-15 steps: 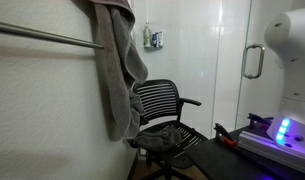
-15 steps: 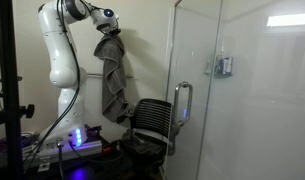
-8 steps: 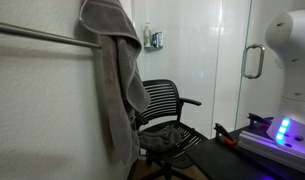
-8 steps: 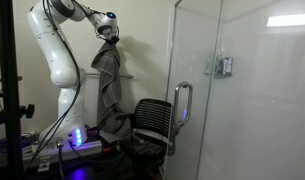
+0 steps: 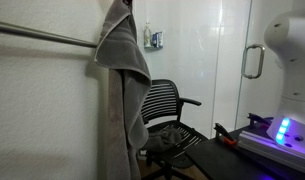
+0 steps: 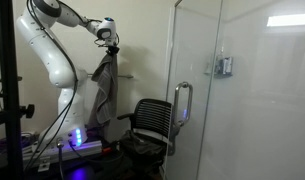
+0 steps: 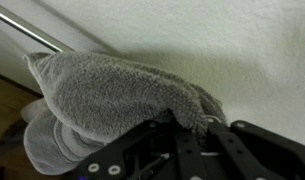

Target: Open the door then pick the towel and drop in on the floor

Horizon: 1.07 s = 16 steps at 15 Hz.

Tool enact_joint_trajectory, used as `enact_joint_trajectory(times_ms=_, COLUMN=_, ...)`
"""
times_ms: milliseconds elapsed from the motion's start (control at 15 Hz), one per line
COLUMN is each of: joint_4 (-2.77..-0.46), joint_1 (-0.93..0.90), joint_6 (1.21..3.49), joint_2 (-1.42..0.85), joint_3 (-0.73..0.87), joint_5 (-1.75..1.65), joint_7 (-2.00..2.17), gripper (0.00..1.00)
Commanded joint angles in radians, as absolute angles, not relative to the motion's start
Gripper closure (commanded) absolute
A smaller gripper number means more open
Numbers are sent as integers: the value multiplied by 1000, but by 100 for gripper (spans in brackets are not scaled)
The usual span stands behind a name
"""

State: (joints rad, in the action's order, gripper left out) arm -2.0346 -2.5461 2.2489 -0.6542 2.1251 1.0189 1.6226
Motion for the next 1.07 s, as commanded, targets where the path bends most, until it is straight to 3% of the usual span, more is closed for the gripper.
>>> enact_joint_trajectory(times_ms=0, joint_4=-2054, joint_1=-2435, joint_6=2294, joint_2=-733, joint_3=2101, joint_5=1020, joint_7=1585, gripper=98)
enact_joint_trajectory(times_ms=667, joint_4=-2057, joint_1=-2199, joint_6=2501, joint_2=-722, joint_3=1967, joint_5=1263, joint_7=1805, gripper=98)
enact_joint_trajectory(times_ms=1000, joint_4=-2200, joint_1=-2191, joint_6=2560, joint_2=-779, joint_3=2061, joint_5=1259, joint_7=1866, gripper=98)
